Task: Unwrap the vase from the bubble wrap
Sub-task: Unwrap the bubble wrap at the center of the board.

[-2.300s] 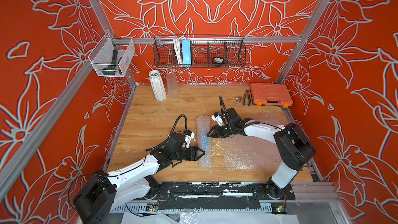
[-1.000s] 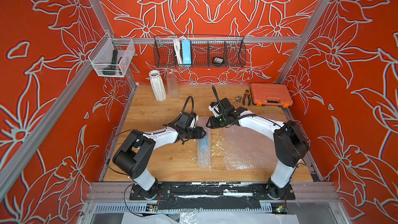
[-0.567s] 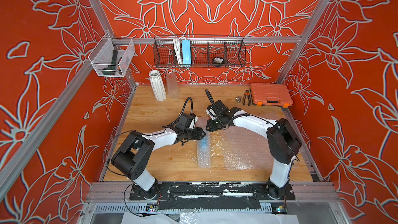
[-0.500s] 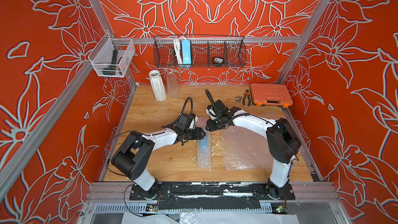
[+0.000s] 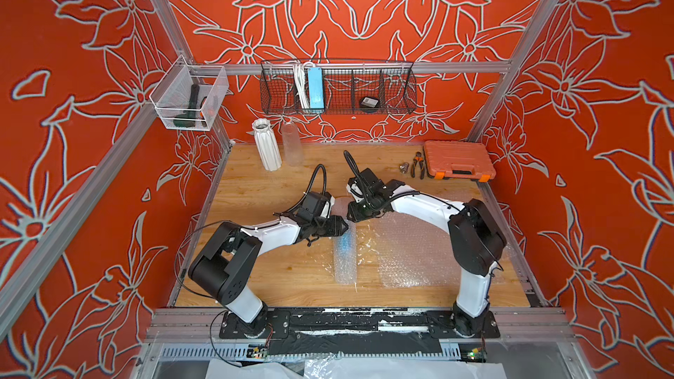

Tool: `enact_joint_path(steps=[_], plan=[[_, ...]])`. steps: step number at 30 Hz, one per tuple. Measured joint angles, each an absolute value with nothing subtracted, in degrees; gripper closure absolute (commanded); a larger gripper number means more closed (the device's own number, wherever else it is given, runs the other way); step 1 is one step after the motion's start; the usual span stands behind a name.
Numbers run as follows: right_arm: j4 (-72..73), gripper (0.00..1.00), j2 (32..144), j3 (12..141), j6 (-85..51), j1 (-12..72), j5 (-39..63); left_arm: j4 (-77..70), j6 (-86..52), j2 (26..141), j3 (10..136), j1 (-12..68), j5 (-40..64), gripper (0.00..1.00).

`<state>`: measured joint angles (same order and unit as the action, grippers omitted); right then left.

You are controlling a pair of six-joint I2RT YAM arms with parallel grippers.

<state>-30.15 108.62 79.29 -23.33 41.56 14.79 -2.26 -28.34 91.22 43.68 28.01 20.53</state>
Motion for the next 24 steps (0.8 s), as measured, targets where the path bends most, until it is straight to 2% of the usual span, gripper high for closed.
enact_joint_path(steps=[7, 10, 21, 24], plan=[[-33.04, 0.65, 109.38, 80.99, -22.55, 42.81, 10.04, -2.26, -28.36, 91.22, 43.68, 28.01, 20.43, 0.38], [-34.7, 0.71, 110.5, 83.07, -21.74, 43.2, 7.27, -2.26, -28.38, 91.22, 43.68, 28.01, 20.4, 0.38], [-37.8, 0.71, 112.9, 85.97, -20.82, 44.14, 3.84, -2.83, -28.56, 91.22, 43.42, 28.01, 20.43, 0.38], [-38.15, 0.79, 113.34, 86.65, -20.49, 44.47, 3.79, -2.92, -28.58, 91.22, 43.38, 28.01, 20.43, 0.38]])
